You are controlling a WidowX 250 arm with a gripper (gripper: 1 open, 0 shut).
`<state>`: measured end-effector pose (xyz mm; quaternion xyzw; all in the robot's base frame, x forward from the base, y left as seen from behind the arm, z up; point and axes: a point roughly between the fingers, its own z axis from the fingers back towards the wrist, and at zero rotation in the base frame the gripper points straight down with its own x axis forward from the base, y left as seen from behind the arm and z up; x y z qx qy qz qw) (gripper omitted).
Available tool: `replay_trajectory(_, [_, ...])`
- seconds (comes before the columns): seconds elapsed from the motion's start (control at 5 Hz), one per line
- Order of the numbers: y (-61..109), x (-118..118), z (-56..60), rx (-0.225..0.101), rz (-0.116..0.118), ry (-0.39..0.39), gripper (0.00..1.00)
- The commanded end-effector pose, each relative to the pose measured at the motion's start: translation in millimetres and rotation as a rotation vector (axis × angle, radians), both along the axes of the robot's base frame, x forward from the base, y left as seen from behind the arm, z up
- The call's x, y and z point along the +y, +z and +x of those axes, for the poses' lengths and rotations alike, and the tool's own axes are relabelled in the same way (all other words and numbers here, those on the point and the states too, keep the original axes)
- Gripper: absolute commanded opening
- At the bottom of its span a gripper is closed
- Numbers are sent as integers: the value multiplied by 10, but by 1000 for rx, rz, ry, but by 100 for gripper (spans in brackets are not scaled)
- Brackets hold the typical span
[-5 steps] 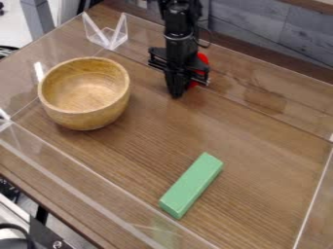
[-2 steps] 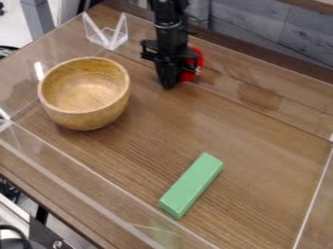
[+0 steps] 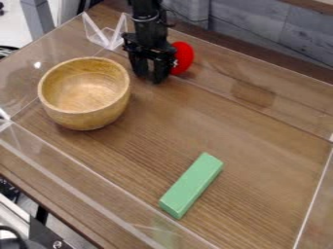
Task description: Move the red fruit to the right
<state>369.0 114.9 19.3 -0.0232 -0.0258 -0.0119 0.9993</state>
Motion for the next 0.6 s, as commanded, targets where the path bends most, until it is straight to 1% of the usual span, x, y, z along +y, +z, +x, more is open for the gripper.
replay_trajectory(0.0, [279, 83, 32, -67, 24, 48, 0])
replay_trajectory(0.4, [385, -104, 18, -62, 15, 3, 0])
